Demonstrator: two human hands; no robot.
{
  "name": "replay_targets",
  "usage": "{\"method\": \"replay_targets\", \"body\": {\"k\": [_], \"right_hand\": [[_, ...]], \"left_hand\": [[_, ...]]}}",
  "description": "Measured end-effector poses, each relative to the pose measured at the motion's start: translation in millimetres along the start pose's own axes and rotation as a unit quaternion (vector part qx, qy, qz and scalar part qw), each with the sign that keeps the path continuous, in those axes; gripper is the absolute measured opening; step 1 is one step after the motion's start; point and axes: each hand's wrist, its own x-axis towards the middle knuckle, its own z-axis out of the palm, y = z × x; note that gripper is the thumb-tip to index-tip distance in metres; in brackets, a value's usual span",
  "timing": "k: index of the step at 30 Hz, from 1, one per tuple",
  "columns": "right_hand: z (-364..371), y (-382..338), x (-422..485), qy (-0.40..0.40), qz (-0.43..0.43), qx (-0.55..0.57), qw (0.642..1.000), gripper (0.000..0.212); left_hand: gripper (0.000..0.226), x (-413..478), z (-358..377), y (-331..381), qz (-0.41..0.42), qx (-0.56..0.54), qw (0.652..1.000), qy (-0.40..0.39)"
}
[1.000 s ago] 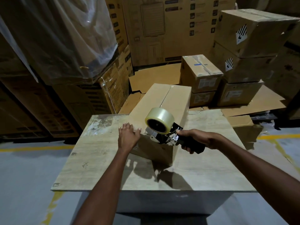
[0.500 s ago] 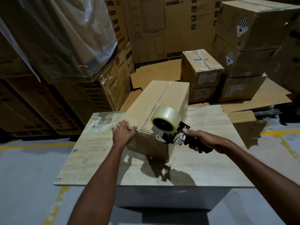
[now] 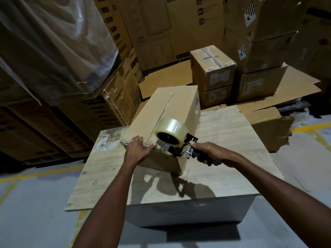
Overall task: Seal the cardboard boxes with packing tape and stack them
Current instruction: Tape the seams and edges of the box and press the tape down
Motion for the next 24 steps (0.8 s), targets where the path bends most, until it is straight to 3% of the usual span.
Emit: {"method": "replay_targets", "body": {"k": [10,14,18,24], "right_hand": [[-4.6,52.4,-18.4,0.010,-0.005,0.088,0.996,0.084],[-3.0,75.3,-29.7,0.021,0.014,0.129,0.991,0.073],[4.7,87.7,-30.3,0.013,0.011,0.179,0.984,0.057],[12.9,99.0,-13.1,0.015,0.001,0.186,0.982,0.056]], "left_hand": [[0.106,-3.0,-4.2,4.9,-0.008,0.029,0.999,0.011],[0.118,-0.3,-5.2,3.3,-0.005,0.072,0.997,0.008],[0.111,-3.7,-0.1,8.0,-0.004,0.090,0.995,0.032],[0.108,-5.5,11.4,12.7,-0.027,0.107,0.991,0.073]]}}
